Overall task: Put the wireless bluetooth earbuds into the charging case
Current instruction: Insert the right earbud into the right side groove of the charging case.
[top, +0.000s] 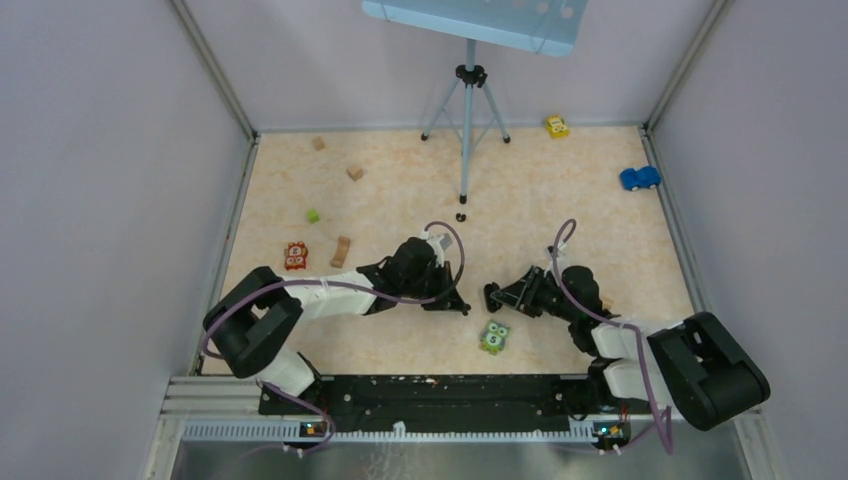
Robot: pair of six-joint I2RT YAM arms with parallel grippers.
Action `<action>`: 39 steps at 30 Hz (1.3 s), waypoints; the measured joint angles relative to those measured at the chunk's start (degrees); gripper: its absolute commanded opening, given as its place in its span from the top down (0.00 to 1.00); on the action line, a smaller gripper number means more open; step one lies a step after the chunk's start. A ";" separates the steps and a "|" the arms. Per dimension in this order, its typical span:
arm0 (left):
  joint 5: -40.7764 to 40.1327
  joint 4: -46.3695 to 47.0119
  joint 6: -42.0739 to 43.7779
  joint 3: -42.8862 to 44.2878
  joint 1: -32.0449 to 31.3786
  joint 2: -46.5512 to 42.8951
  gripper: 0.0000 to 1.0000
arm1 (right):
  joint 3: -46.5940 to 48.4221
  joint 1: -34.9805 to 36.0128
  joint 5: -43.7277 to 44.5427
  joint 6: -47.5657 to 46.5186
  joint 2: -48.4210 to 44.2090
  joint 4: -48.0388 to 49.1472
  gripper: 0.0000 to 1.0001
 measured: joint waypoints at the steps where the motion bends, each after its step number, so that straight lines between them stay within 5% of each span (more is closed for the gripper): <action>1: -0.35 0.20 0.07 0.00 0.00 0.20 1.00 | 0.00 0.00 0.00 0.00 0.02 0.02 0.86; 39: -1.75 5.46 0.37 2.84 0.00 9.22 1.00 | -0.31 0.00 -2.47 0.00 4.74 4.59 0.70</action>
